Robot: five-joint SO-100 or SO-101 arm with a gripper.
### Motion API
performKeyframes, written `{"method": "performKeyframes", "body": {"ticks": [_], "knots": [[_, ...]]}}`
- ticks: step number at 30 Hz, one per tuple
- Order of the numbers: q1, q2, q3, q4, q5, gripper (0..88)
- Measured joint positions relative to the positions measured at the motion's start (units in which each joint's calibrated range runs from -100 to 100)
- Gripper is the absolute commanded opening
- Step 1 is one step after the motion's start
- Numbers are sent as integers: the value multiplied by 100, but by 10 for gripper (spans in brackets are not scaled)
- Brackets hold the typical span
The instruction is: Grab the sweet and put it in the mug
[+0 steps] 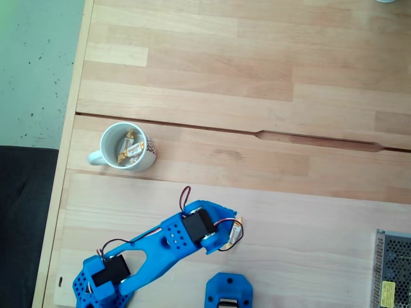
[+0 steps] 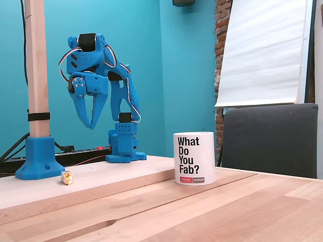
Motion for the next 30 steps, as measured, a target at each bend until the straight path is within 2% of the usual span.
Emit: {"method": "performKeyframes", "body": {"ticks": [8,19,30], "knots": [[7,0,0,0,49,0],[539,18,0,0,59,0],[554,182,-9,0,59,0]]}}
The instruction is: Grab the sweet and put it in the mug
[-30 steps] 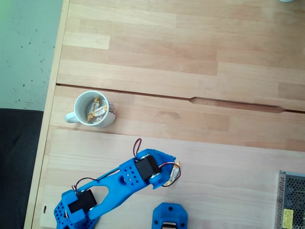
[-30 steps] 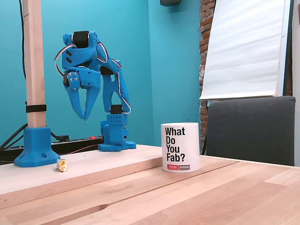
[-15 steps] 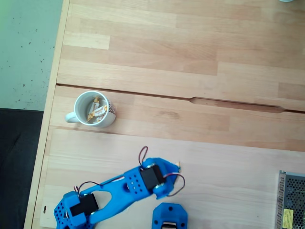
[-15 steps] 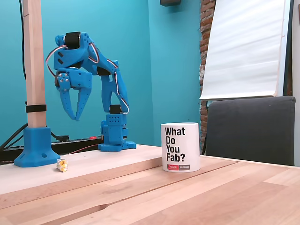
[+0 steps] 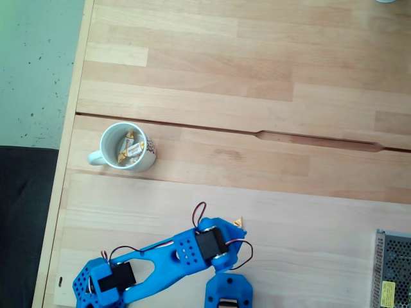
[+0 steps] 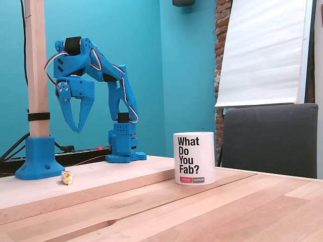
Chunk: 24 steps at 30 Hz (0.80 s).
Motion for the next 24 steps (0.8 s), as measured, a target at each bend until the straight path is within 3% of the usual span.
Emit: {"method": "performKeyframes", "body": {"ticks": [24], "knots": [[7,245,0,0,0,0]]}}
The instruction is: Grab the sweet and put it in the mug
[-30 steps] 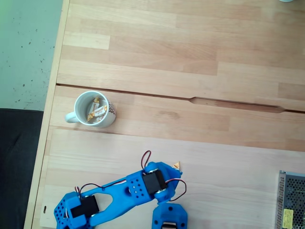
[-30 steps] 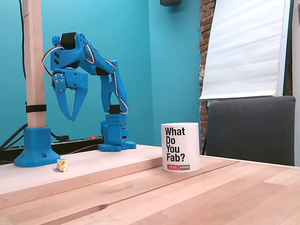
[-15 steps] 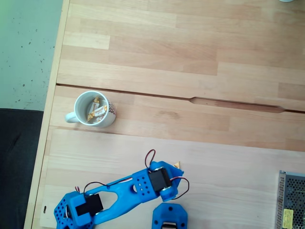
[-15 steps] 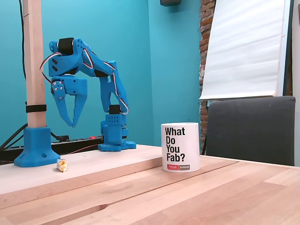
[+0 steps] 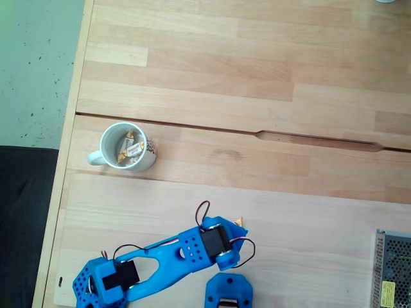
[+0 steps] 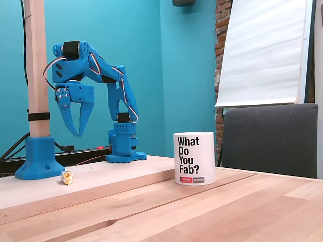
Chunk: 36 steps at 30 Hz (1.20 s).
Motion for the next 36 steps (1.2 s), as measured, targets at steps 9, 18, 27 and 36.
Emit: {"method": "performKeyframes", "body": {"ticks": [9,18,27,36], "knots": [[0,154,0,0,0,0],[0,799,0,0,0,0],[0,799,0,0,-29,68],[7,799,0,0,-29,208]]}}
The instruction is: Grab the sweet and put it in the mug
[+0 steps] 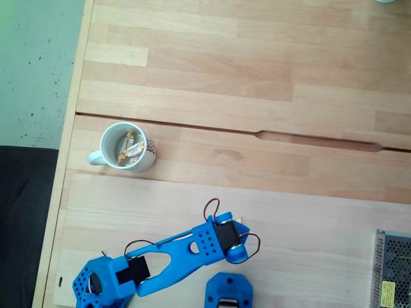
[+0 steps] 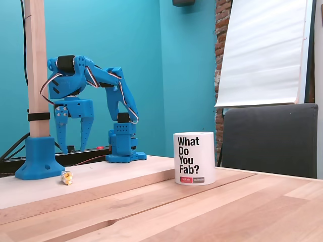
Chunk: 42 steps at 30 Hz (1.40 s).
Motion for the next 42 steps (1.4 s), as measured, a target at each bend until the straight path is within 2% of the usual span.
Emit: {"method": "performKeyframes", "body": {"ticks": [10,42], "knots": [[332,0,0,0,0,287],[332,436,-305,-163,-10,300]]}}
